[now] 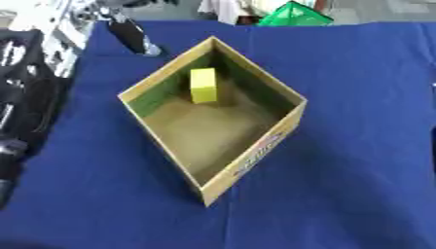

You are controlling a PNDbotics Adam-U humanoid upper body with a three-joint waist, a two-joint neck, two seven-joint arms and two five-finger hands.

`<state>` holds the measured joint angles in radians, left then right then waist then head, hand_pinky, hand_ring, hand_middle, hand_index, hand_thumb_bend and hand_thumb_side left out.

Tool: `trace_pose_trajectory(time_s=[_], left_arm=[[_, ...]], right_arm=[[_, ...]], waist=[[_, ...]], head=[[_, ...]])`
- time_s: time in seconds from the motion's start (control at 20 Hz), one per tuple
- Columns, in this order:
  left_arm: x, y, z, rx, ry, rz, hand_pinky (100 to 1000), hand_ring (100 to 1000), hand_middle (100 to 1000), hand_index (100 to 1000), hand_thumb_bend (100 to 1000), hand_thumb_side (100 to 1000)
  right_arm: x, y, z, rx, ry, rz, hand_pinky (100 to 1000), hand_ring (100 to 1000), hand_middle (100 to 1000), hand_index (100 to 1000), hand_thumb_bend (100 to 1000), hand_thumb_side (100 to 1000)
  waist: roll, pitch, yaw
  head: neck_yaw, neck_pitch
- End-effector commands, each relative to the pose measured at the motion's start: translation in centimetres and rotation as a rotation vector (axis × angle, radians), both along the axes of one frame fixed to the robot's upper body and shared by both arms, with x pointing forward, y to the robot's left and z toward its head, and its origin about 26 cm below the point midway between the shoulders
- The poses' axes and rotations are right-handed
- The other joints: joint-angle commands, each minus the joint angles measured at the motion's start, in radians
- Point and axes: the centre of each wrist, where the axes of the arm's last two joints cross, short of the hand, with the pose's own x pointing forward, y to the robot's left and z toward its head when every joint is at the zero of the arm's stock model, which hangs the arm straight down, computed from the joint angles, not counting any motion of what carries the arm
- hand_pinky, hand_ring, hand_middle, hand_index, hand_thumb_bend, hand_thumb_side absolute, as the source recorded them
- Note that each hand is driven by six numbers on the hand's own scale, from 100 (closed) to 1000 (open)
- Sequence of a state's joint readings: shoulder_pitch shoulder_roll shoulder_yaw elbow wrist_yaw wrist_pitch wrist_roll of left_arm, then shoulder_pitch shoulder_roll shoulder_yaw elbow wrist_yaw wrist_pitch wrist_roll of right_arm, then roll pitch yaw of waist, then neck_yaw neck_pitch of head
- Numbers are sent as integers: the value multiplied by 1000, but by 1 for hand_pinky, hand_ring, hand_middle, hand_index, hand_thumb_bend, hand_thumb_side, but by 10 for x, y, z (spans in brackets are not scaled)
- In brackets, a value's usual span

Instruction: Pick up objects on the table and place them in the box.

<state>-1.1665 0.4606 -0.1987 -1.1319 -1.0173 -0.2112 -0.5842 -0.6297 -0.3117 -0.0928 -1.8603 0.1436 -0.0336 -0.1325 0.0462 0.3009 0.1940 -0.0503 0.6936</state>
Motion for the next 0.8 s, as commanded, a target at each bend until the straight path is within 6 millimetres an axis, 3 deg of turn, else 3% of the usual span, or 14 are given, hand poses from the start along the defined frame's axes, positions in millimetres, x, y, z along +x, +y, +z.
trace_pose_trajectory(time_s=[0.05, 0.45, 0.8], left_arm=[[-2, 37, 15, 31, -4, 90, 716, 796, 790, 871, 556, 190], [10, 91, -8, 40, 125, 236, 765, 840, 830, 899, 652, 168], [16, 127, -22, 10, 185, 326, 774, 849, 852, 914, 597, 100]], right_arm=[[-3, -5, 8, -17, -27, -21, 835, 861, 668, 842, 198, 1000], [-2, -7, 8, -18, -25, -26, 836, 861, 666, 842, 196, 1000], [-2, -9, 8, -16, -23, -31, 836, 858, 661, 842, 195, 1000]], waist=[[0, -27, 5], [-7, -26, 14], [-12, -20, 16]], head=[[-9, 4], [-7, 1], [-4, 4]])
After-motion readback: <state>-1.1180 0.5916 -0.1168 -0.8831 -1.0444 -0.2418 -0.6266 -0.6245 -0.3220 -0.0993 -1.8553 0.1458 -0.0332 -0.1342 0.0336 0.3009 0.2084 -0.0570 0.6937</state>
